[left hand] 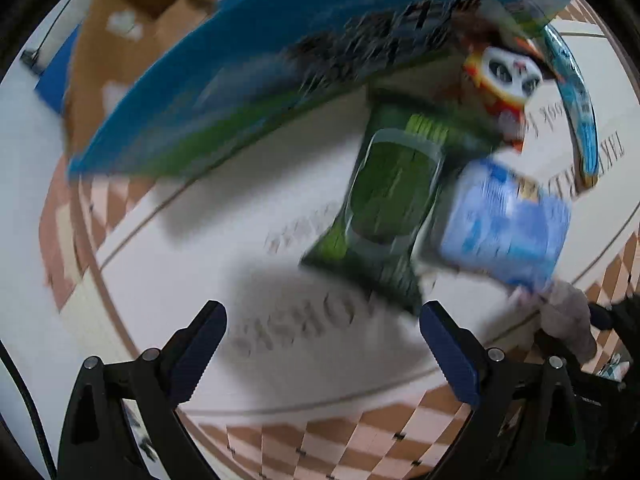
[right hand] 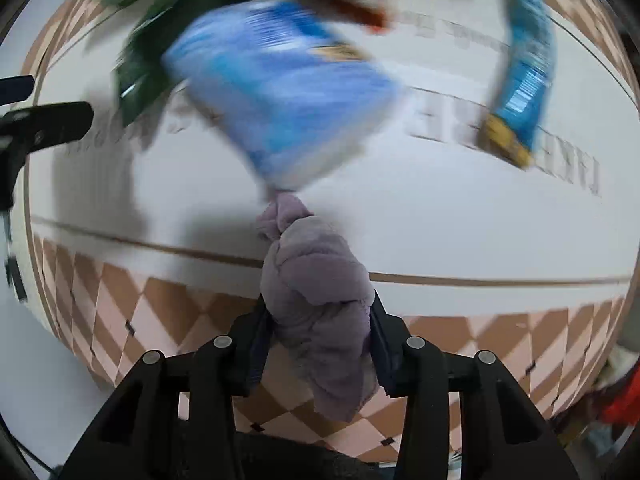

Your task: Organize soft objects

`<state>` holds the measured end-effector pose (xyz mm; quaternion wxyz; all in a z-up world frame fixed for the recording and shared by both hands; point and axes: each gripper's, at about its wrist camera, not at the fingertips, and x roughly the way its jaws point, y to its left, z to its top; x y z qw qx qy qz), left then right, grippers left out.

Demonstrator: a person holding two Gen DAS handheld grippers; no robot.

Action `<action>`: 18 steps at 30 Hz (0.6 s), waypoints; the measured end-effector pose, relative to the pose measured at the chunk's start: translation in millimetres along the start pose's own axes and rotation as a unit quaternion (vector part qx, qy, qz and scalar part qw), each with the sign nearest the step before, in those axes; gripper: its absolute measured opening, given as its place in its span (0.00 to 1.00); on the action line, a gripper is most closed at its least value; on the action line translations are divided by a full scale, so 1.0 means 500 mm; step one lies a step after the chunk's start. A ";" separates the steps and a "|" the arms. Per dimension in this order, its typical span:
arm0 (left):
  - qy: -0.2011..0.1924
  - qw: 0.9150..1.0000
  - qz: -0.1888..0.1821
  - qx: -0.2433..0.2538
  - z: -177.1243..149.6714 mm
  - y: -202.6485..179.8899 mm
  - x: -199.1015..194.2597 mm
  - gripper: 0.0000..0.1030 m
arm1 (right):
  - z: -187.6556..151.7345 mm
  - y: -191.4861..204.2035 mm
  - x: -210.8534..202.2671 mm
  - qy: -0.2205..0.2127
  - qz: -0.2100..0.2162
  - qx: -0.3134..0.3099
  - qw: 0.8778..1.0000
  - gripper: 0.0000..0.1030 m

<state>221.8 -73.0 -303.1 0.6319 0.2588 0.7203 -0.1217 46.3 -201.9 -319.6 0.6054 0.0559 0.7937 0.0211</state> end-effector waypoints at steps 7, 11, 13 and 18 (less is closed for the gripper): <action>0.018 1.000 -0.008 0.011 0.103 -0.029 0.011 0.96 | -0.019 -0.116 -0.017 -0.006 0.011 0.057 0.998 0.44; 0.015 1.000 0.002 0.024 0.122 -0.057 0.011 0.88 | -0.031 -0.145 -0.022 -0.012 0.020 0.072 0.997 0.44; 0.022 0.999 -0.022 0.013 0.123 -0.059 0.009 0.75 | -0.033 -0.148 -0.030 -0.013 0.024 0.075 0.997 0.44; 0.028 0.997 -0.066 -0.038 0.108 -0.043 -0.006 0.43 | -0.013 -0.135 -0.054 -0.018 0.029 0.075 0.997 0.44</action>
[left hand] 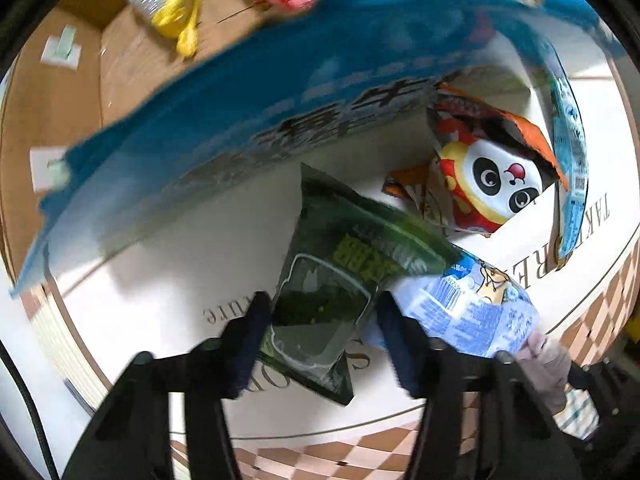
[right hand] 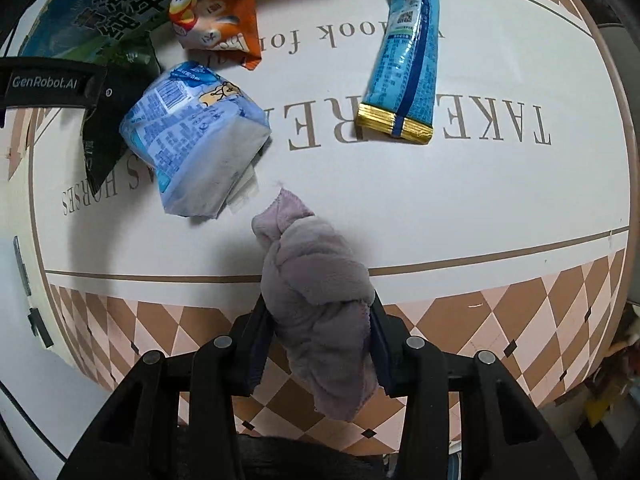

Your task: Organize soft objects

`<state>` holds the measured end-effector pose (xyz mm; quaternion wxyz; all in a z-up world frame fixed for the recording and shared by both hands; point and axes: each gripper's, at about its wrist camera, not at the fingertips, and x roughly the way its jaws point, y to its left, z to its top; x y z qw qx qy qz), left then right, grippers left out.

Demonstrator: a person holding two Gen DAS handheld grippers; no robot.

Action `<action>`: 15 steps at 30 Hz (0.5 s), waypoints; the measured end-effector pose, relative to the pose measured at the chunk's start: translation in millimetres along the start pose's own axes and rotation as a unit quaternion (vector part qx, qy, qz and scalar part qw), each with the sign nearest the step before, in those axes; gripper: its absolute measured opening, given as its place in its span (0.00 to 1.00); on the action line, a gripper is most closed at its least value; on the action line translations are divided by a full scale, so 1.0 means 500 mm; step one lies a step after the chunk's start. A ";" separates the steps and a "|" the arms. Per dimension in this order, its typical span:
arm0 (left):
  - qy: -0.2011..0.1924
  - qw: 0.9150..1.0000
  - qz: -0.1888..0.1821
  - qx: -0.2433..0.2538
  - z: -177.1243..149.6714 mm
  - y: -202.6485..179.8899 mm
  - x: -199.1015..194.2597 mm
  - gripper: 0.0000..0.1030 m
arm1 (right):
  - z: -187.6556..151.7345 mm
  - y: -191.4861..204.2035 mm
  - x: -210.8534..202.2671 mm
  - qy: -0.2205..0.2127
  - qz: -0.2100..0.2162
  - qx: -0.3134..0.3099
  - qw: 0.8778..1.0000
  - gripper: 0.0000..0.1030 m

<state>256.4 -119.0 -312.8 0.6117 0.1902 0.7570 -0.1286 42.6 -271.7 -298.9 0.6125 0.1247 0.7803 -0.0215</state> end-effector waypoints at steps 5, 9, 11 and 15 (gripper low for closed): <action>0.008 0.999 -0.004 -0.046 -0.041 0.030 0.002 0.36 | 0.010 0.014 -0.018 -0.007 0.005 -0.005 1.000 0.44; 0.008 0.998 -0.013 -0.057 -0.055 0.053 0.020 0.44 | 0.026 0.013 -0.044 -0.012 0.003 -0.010 1.000 0.44; 0.012 0.998 -0.018 -0.057 -0.055 0.057 0.029 0.45 | 0.029 0.015 -0.041 -0.011 0.001 -0.013 1.000 0.44; 0.002 0.998 -0.012 -0.056 -0.052 0.047 0.024 0.43 | 0.031 0.037 -0.029 -0.009 0.000 -0.021 1.000 0.44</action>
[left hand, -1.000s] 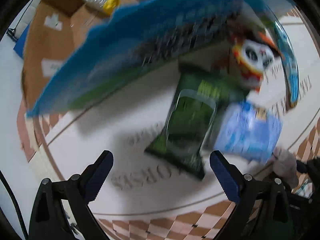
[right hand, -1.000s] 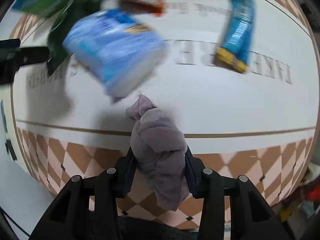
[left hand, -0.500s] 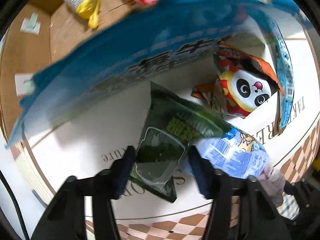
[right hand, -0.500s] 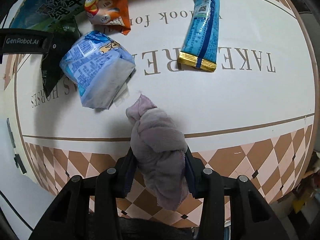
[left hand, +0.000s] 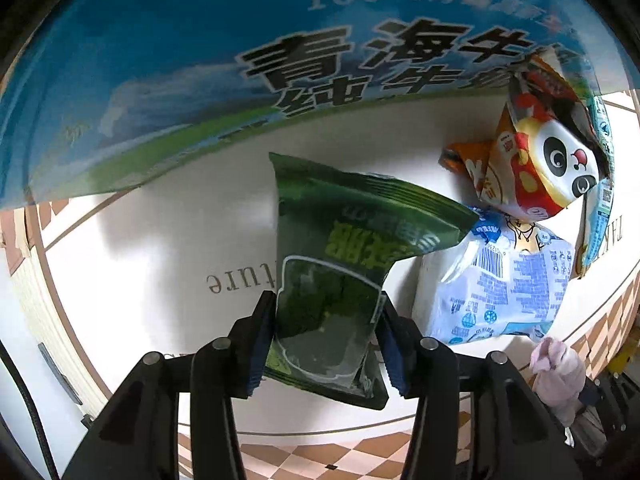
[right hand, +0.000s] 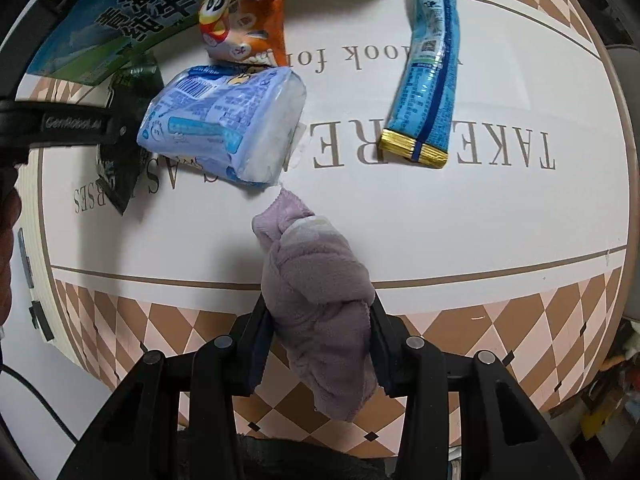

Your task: Organize soft objects

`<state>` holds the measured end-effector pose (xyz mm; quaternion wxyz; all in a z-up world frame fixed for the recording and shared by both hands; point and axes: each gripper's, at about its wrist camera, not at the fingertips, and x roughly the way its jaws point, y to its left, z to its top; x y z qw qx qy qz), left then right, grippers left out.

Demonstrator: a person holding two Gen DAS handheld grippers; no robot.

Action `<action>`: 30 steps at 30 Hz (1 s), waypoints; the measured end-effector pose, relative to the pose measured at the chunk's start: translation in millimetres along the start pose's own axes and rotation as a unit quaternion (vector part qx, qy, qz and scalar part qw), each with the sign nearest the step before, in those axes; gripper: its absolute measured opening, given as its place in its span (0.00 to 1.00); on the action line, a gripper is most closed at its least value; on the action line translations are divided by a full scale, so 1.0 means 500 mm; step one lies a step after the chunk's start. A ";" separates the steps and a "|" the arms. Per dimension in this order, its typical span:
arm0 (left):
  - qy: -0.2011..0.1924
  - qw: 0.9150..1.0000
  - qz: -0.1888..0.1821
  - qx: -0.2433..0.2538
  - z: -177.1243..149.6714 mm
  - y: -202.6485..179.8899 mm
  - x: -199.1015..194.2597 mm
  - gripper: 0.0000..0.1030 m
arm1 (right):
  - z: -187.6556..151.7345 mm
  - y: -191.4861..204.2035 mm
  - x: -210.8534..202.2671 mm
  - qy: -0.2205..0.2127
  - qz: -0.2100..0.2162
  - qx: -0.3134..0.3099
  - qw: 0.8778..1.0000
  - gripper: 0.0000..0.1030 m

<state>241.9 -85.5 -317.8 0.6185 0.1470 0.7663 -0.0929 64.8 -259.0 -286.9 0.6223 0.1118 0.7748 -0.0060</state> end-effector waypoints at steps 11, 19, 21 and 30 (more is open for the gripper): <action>-0.030 0.996 -0.035 -0.080 -0.124 -0.004 -0.074 0.34 | 0.001 0.005 -0.050 -0.015 0.051 0.009 0.999 0.43; -0.102 0.983 -0.104 -0.110 -0.163 0.044 -0.296 0.34 | 0.065 0.036 -0.217 -0.067 0.125 -0.005 0.990 0.43; -0.114 0.979 -0.122 -0.114 -0.124 0.095 -0.349 0.34 | 0.097 0.053 -0.279 -0.090 0.145 -0.013 0.985 0.43; -0.061 0.972 -0.141 -0.179 0.113 0.187 -0.347 0.34 | 0.327 0.155 -0.407 -0.142 0.175 -0.016 0.974 0.43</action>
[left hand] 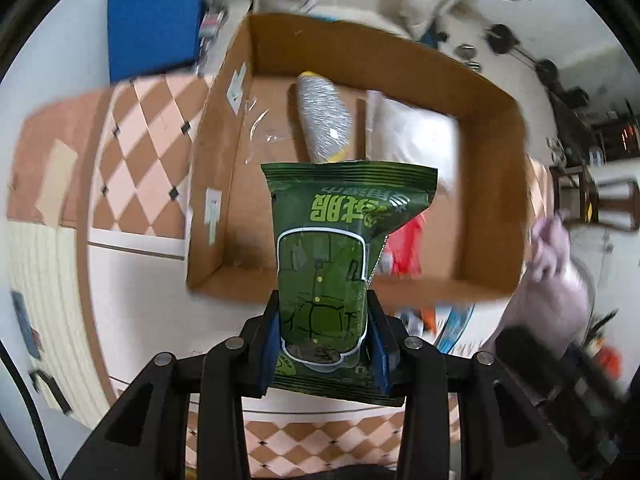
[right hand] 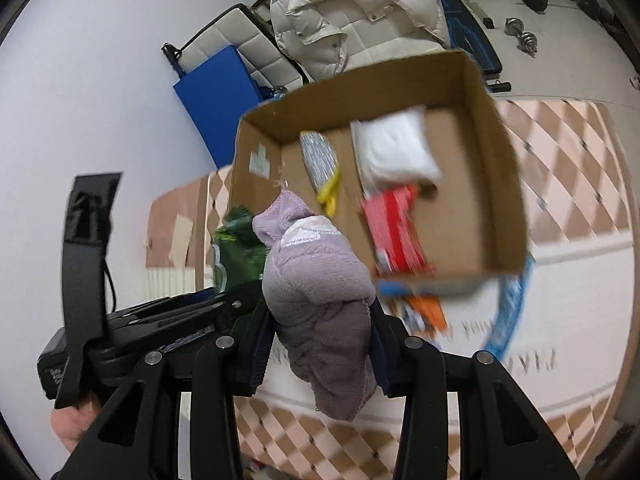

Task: Organize soft objects
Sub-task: 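Carry the green packet and purple cloth into the box and open both grippers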

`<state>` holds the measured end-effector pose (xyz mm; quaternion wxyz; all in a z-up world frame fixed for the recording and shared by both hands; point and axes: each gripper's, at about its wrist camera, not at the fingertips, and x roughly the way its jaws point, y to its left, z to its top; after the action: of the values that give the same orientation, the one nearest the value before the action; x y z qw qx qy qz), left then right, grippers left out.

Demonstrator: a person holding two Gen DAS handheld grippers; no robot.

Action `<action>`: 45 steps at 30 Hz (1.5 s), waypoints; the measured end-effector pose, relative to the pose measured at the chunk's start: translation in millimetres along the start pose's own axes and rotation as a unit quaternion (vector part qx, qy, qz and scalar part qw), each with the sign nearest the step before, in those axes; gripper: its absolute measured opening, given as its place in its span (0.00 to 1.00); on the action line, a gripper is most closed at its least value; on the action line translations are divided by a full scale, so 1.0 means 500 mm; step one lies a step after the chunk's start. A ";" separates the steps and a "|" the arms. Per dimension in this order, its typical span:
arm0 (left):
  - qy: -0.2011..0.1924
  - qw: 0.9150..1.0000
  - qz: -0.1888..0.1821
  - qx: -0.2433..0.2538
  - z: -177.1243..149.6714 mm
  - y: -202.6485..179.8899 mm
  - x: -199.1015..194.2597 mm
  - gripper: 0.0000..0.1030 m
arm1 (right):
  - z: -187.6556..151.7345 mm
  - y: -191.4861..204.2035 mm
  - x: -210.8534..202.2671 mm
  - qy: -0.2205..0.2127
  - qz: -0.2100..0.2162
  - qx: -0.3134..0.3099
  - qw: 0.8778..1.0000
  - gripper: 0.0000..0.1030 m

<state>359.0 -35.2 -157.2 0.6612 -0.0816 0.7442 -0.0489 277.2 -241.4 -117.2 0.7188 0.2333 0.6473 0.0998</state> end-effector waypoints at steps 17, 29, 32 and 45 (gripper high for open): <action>0.138 0.988 0.071 -0.006 0.129 0.061 0.229 0.34 | 0.133 -0.040 0.312 0.114 -0.001 0.066 0.991 0.42; 0.090 0.993 0.079 0.026 0.140 0.033 0.178 0.76 | 0.149 -0.045 0.302 0.142 -0.038 0.012 0.989 0.92; 0.056 0.994 0.087 0.039 0.106 0.018 0.145 0.93 | 0.140 -0.041 0.257 0.117 -0.064 -0.011 0.991 0.92; -0.062 0.993 0.097 0.023 -0.090 -0.024 0.074 0.97 | 0.010 -0.148 0.019 -0.014 -0.138 -0.022 0.990 1.00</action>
<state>311.0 -55.3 -185.6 0.7091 0.0029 0.7051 0.0033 271.8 -302.6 -159.6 0.7396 0.1273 0.6608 0.0100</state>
